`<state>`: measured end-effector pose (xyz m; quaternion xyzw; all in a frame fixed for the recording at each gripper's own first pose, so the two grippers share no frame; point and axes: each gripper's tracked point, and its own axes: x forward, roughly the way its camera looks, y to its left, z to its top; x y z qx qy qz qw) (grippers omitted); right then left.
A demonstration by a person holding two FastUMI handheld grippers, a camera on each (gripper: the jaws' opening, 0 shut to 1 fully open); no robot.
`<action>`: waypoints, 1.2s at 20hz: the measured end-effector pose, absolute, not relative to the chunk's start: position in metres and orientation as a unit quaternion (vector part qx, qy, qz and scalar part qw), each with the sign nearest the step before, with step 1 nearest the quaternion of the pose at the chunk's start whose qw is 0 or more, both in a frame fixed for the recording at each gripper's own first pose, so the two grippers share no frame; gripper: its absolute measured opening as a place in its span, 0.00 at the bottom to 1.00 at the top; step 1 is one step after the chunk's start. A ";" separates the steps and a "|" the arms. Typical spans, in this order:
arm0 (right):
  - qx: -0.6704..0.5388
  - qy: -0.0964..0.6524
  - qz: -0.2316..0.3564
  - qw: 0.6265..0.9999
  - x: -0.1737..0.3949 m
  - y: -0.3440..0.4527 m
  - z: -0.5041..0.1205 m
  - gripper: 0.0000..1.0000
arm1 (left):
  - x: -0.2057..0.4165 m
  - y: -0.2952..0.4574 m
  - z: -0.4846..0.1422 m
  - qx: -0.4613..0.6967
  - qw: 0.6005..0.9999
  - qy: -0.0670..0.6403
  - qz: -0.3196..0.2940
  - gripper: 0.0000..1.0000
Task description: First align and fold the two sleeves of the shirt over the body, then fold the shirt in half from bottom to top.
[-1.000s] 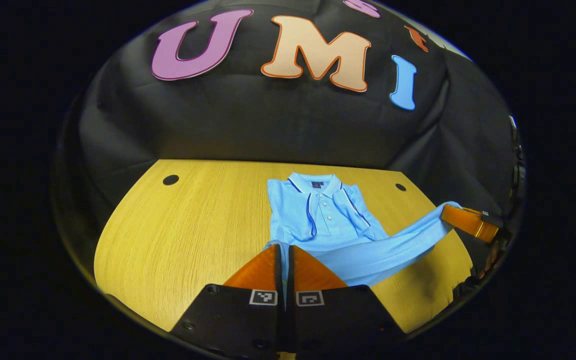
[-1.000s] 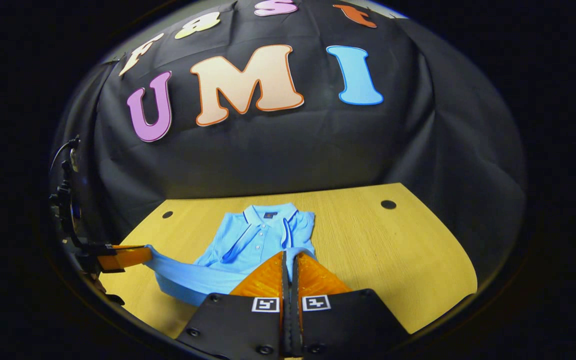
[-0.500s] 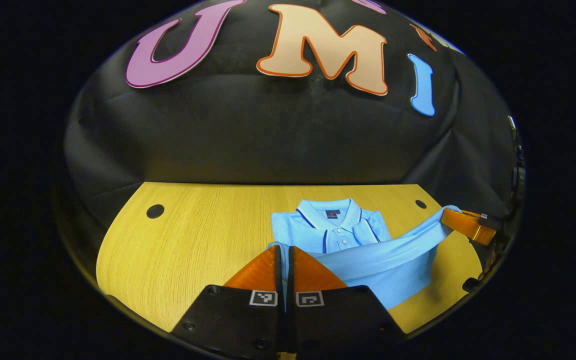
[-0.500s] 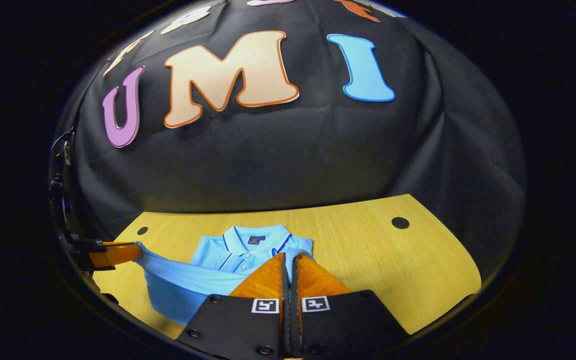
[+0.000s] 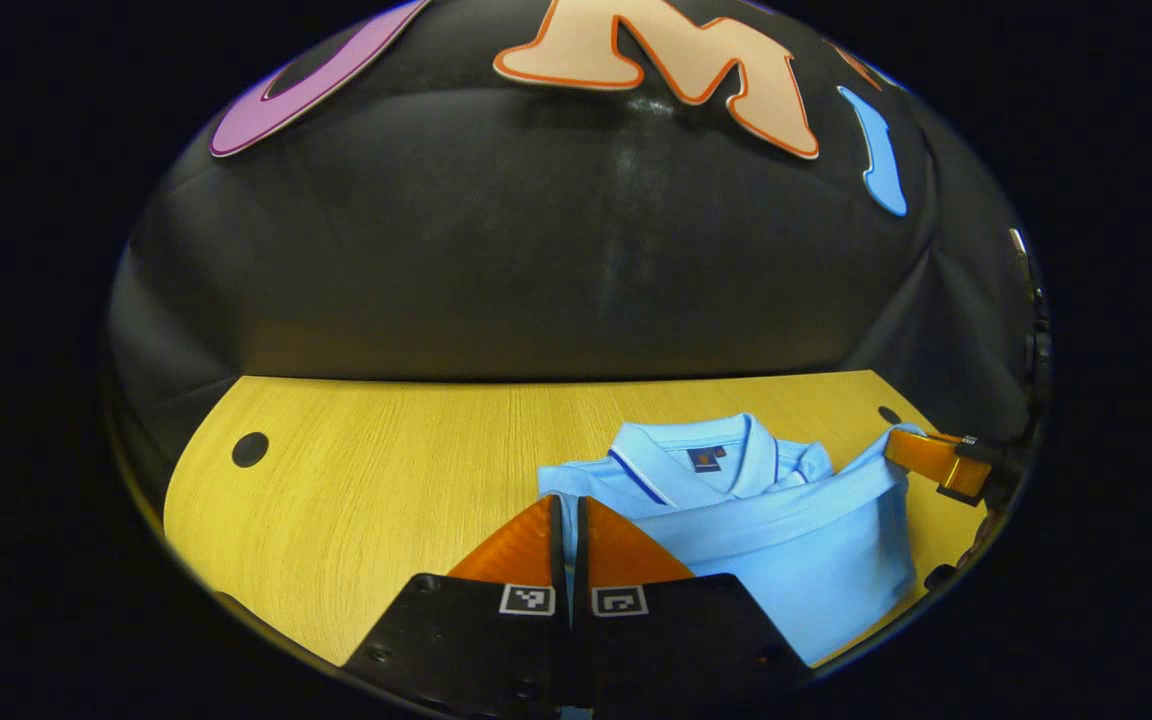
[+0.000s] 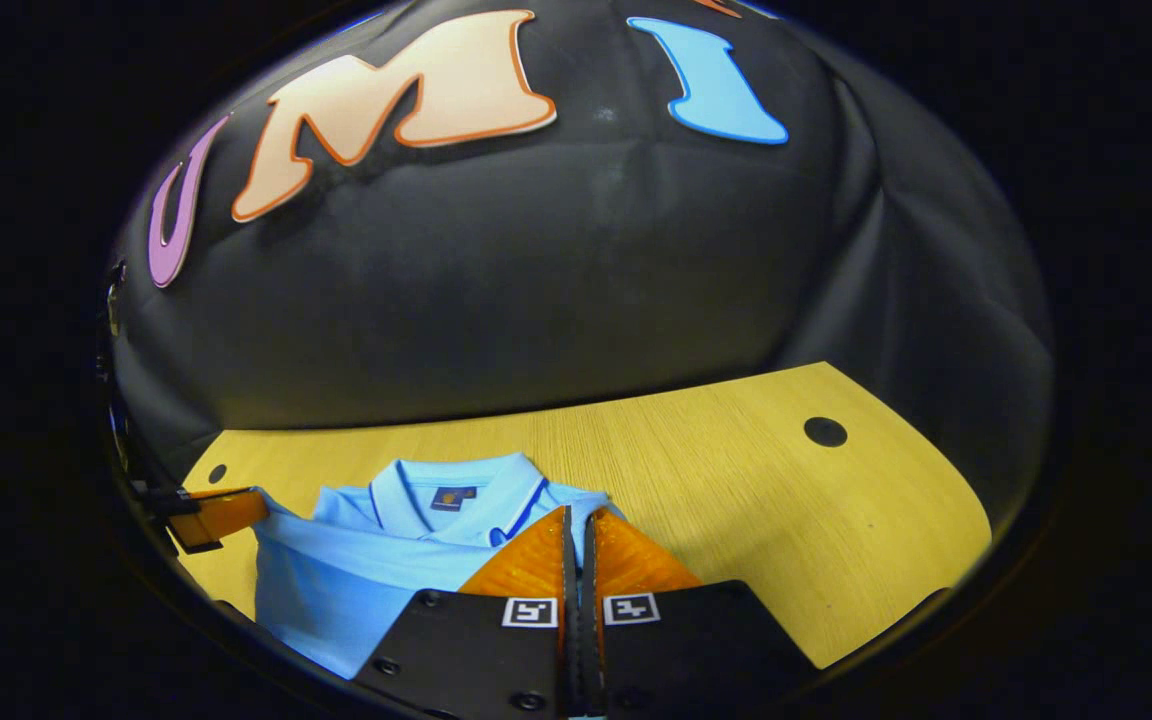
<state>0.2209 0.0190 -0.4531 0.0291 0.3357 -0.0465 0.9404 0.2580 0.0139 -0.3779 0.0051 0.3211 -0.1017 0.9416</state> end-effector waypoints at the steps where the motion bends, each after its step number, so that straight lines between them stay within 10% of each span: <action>1: 0.029 0.346 -0.053 0.936 0.220 0.017 -0.464 0.02 | 0.260 0.014 -0.387 0.005 0.940 0.325 -0.102 0.00; 3: 0.033 0.359 -0.055 0.931 0.218 0.016 -0.472 0.00 | 0.260 0.013 -0.392 -0.012 0.940 0.327 -0.097 0.00; 5: 0.028 0.347 -0.038 0.937 0.217 0.021 -0.462 0.32 | 0.260 0.013 -0.381 -0.028 0.945 0.312 -0.093 0.19; 8: -0.017 0.293 -0.024 0.956 0.216 0.020 -0.414 0.91 | 0.259 0.019 -0.331 -0.018 0.962 0.262 -0.080 0.99; 24: -0.020 0.104 0.035 0.994 0.080 0.018 -0.162 1.00 | 0.101 -0.001 -0.108 -0.010 0.996 0.081 -0.038 0.95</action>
